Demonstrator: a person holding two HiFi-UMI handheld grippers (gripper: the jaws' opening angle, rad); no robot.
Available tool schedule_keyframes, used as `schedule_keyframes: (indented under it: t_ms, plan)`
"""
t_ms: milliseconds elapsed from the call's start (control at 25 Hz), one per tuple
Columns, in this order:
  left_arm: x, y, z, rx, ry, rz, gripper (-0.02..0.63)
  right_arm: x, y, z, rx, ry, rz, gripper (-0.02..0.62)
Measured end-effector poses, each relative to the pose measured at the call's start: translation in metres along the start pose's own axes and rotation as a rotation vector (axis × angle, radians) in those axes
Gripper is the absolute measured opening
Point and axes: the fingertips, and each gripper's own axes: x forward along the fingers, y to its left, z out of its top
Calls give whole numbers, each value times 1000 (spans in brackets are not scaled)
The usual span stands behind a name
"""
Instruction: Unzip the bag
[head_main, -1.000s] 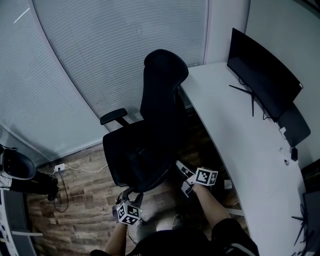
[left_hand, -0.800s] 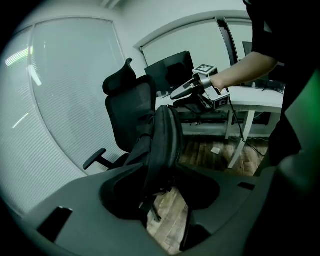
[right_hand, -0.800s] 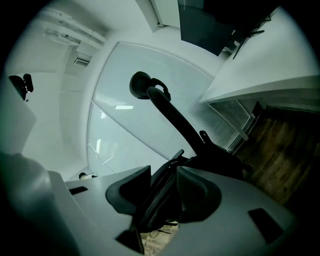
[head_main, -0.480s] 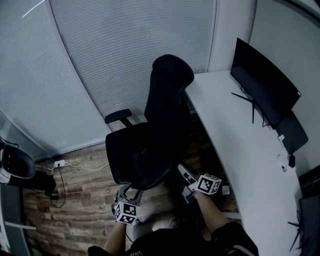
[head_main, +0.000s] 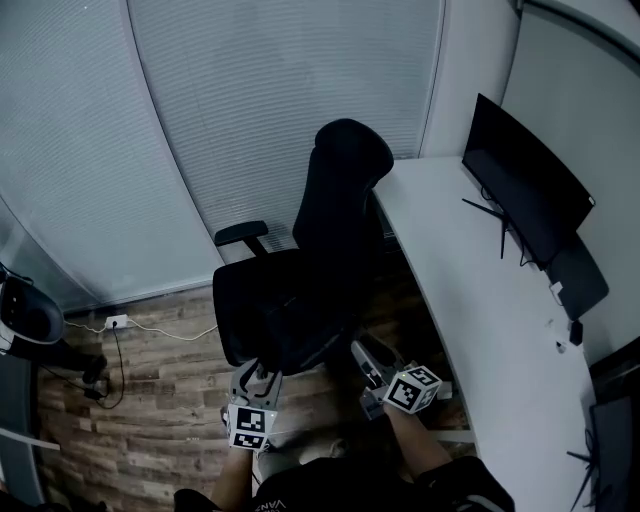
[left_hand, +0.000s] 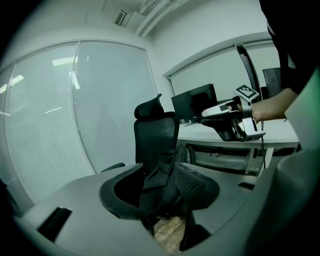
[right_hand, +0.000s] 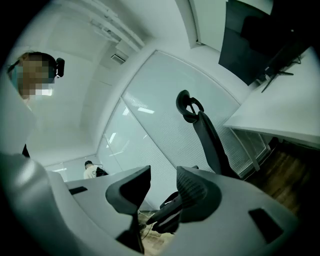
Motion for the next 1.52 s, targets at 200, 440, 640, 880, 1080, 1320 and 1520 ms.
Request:
schedule_keyframes:
  t_ms: [200, 440, 640, 880, 1080, 1320, 1520]
  plan:
    - [-19, 2, 22, -45, -64, 29, 190, -12, 31, 5, -70, -8, 19, 143]
    - [-41, -2, 60, -65, -171, 41, 190, -24, 60, 7, -158, -13, 26, 143]
    - [-60, -1, 78, -104, -220, 54, 190, -27, 87, 4, -232, 11, 59, 143]
    - [-80, 0, 79, -140, -235, 60, 189, -26, 100, -13, -282, 67, 73, 142]
    - [-94, 7, 71, -149, -223, 90, 189, -25, 109, -26, -293, 123, 93, 121]
    - [-103, 10, 67, -136, -220, 105, 133, -26, 108, -38, -328, 169, 104, 74]
    - [-105, 5, 72, -111, -224, 83, 70, -25, 110, -42, -361, 202, 114, 57]
